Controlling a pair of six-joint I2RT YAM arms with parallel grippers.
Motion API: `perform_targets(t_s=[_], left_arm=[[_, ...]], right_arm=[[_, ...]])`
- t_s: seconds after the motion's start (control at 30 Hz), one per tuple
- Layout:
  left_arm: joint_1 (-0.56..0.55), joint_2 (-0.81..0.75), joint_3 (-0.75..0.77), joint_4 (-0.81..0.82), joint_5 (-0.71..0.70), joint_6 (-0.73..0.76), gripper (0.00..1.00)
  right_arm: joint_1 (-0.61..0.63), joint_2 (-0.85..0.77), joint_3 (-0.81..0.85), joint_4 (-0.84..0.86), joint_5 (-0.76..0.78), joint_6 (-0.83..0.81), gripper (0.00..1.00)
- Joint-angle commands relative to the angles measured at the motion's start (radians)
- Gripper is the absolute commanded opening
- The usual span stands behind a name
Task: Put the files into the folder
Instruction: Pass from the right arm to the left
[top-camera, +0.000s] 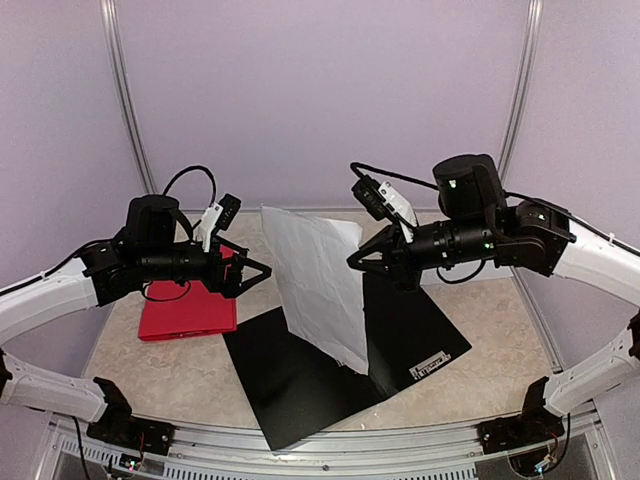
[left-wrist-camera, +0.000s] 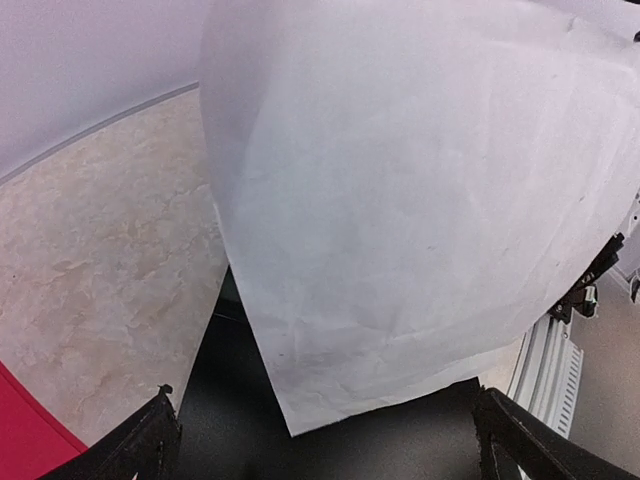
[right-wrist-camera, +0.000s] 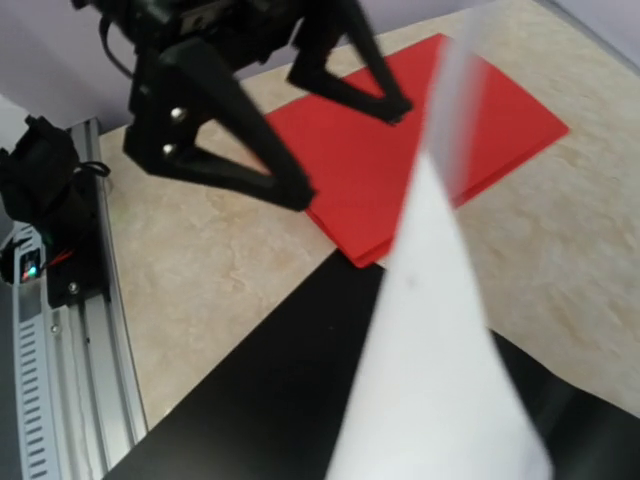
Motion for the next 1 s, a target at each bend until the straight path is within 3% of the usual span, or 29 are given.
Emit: perform_targets(t_s=[0.0,0.1,0.23,0.4,0.5,0.6,0.77,0.97], left_arm=[[-0.005,0.014,-0.035,0.013,0.081,0.023,0.99],[0.007,0.041,-0.077,0.072,0.117,0.028,0.99],[0.072,0.088,-0.114,0.240,0.287,0.020,0.99],[0.095,0.249,0.007,0.263,0.484,0.040,0.91],[0.074,0.355,0.056,0.299,0.581,0.029,0.78],[0.067,0.420,0.075,0.355,0.641,-0.010,0.56],[0.059,0.447,0.102,0.362,0.674,-0.030,0.26],[0.056,0.412,0.109,0.314,0.643,-0.043,0.00]], right_arm=[[0.004,-0.092,-0.001,-0.109,0.059,0.038,0.00],[0.003,-0.120,-0.036,-0.107,0.050,0.058,0.00],[0.003,-0.131,-0.065,-0.110,0.044,0.067,0.00],[-0.004,-0.133,-0.058,-0.123,0.064,0.077,0.00],[-0.012,-0.143,-0.059,-0.121,0.078,0.087,0.00],[-0.023,-0.149,-0.068,-0.123,0.086,0.096,0.00],[-0.065,-0.139,-0.078,-0.128,0.080,0.108,0.00],[-0.100,-0.092,-0.069,-0.158,0.095,0.130,0.00]])
